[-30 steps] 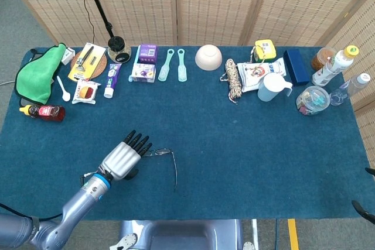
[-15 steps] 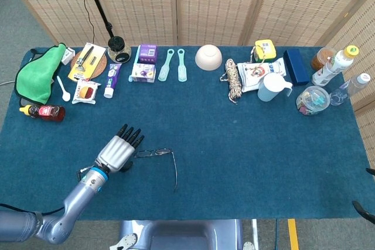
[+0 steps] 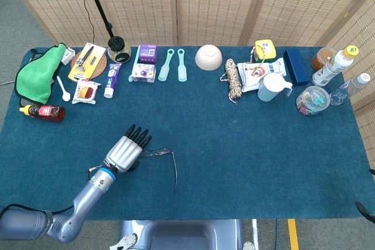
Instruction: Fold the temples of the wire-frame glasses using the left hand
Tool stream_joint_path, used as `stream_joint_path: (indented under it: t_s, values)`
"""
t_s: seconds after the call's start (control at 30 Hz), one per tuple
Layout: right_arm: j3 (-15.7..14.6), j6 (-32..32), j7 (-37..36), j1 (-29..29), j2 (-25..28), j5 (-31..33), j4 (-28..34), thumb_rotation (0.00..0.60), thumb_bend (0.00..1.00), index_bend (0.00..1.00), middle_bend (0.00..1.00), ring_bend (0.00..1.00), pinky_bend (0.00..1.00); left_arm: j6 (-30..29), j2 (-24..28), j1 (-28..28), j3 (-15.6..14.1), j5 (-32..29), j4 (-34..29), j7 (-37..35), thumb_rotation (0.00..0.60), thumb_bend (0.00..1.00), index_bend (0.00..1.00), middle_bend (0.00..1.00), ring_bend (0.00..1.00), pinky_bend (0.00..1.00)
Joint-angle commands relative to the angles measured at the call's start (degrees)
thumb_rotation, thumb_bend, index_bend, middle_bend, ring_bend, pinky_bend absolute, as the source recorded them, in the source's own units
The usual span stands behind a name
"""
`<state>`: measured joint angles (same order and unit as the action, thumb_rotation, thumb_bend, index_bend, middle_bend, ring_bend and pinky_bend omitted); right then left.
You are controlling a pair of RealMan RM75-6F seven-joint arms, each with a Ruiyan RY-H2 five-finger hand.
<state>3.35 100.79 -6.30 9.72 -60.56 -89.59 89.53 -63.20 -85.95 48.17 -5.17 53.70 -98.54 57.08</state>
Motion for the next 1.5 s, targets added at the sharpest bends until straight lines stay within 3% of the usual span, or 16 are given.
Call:
stream_joint_path:
  t_s: [0.03,0.27,0.47,0.67,1.07,1.5]
  values:
    - [0.0,0.1,-0.1,0.1,0.0,0.0,0.0,0.600,0.00,0.25,0.12,0.15,0.22,-0.1,-0.4,-0.2,-0.1,0.6,0.0,0.2,0.396,0.34,0.08,0.00,0.00,0.00]
    - [0.0,0.4,-0.1,0.4,0.1,0.1,-0.1,0.600,0.00,0.25,0.12,0.15,0.22,-0.8,-2.1,-0.9,-0.1,3.1,1.4,-0.1,0.506,0.34,0.21,0.00,0.00,0.00]
    - [0.0,0.5,0.1,0.5,0.3,0.1,0.1,0.600,0.00,0.25,0.12,0.15,0.22,-0.9,-3.4,-1.5,0.5,4.1,2.4,-0.7,0.531,0.34,0.26,0.00,0.00,0.00]
    - [0.0,0.5,0.2,0.5,0.3,0.2,0.3,0.600,0.00,0.25,0.12,0.15,0.22,-1.2,-4.6,-2.0,1.1,6.0,4.3,-2.1,0.598,0.34,0.36,0.00,0.00,0.00]
    - [0.1,0.2,1.0,0.5,0.5,0.5,0.8,0.600,0.00,0.25,0.12,0.15,0.22,-0.7,-8.1,-3.1,3.2,9.5,10.5,-6.8,0.600,0.34,0.50,0.01,0.00,0.00]
    - [0.2,0.0,1.0,0.5,0.5,0.8,0.9,0.600,0.00,0.25,0.12,0.15,0.22,0.3,-9.0,-3.2,5.2,11.4,13.5,-7.8,0.600,0.34,0.54,0.03,0.00,0.00]
